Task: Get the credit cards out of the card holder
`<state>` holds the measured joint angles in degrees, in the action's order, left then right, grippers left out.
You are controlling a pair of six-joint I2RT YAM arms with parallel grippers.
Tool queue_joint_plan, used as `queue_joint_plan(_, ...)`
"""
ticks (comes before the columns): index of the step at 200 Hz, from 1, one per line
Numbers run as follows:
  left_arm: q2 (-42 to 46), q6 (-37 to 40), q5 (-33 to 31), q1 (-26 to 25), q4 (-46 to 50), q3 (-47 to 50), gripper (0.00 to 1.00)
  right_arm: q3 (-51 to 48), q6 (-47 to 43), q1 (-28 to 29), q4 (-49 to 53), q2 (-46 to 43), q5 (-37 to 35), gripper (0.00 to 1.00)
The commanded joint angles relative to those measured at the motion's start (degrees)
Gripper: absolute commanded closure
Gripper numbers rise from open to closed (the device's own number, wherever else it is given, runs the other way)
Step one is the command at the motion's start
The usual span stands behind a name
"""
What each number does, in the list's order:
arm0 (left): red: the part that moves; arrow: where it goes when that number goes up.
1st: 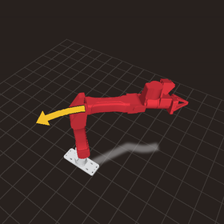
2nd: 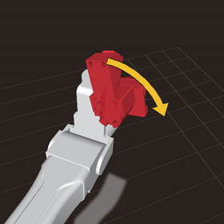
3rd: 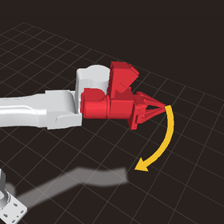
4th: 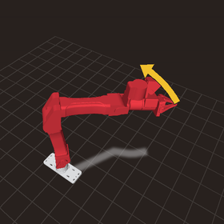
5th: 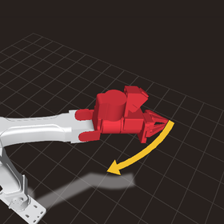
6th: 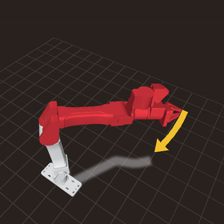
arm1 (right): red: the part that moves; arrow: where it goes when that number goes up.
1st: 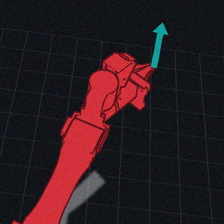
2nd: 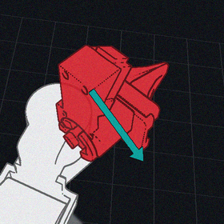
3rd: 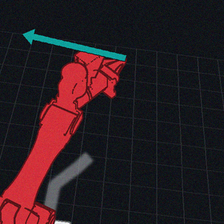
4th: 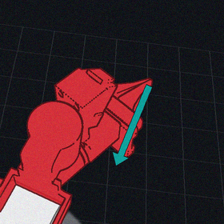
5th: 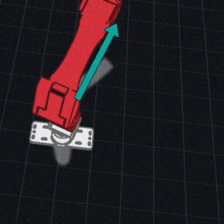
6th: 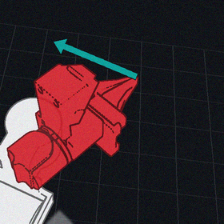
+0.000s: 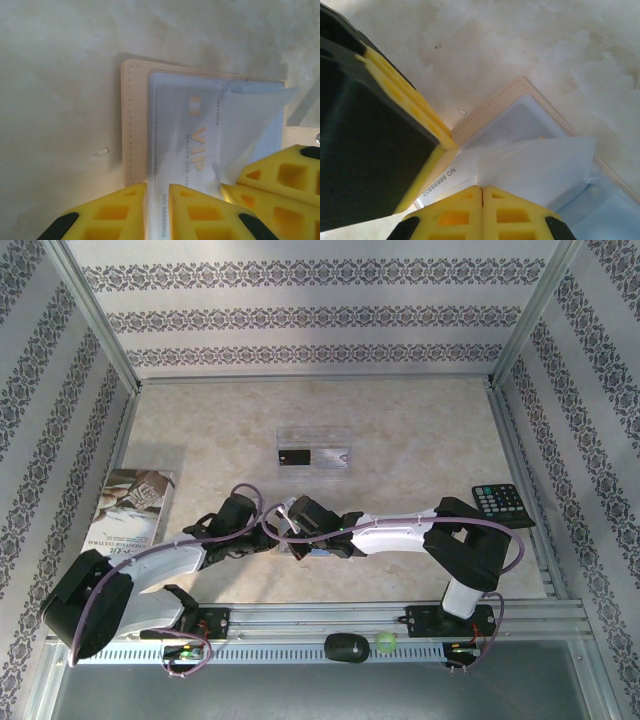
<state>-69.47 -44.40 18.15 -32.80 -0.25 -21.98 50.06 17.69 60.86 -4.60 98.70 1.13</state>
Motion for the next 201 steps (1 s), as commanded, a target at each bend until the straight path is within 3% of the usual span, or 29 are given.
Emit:
queue_joint_plan(1,-1.8,-1.3,0.9,-1.56,-5.15,-0.03,0.82,-0.92,0.95,-0.22,-2.14,-1.58,0.85,1.0)
queue_joint_plan(57,-3.72,-1.48,-1.26,-3.58,-1.42,-2.03,0.91,-1.9,1.45,-0.26,-2.47,-1.7,0.71,1.0)
queue_joint_plan(106,3.16,-0.42,-3.63,-4.37,4.24,-3.05,0.9,-2.01,1.13,-0.22,-2.96,-2.37,0.05,1.0)
queue_joint_plan(146,0.55,-1.13,-2.86,-5.5,2.9,-2.91,0.91,-0.76,0.92,-0.38,-2.78,-1.45,0.63,1.0)
queue_joint_plan(201,2.97,0.15,-6.86,-5.53,10.77,-5.0,0.93,-2.1,2.3,-0.37,-3.31,-1.83,0.28,1.0)
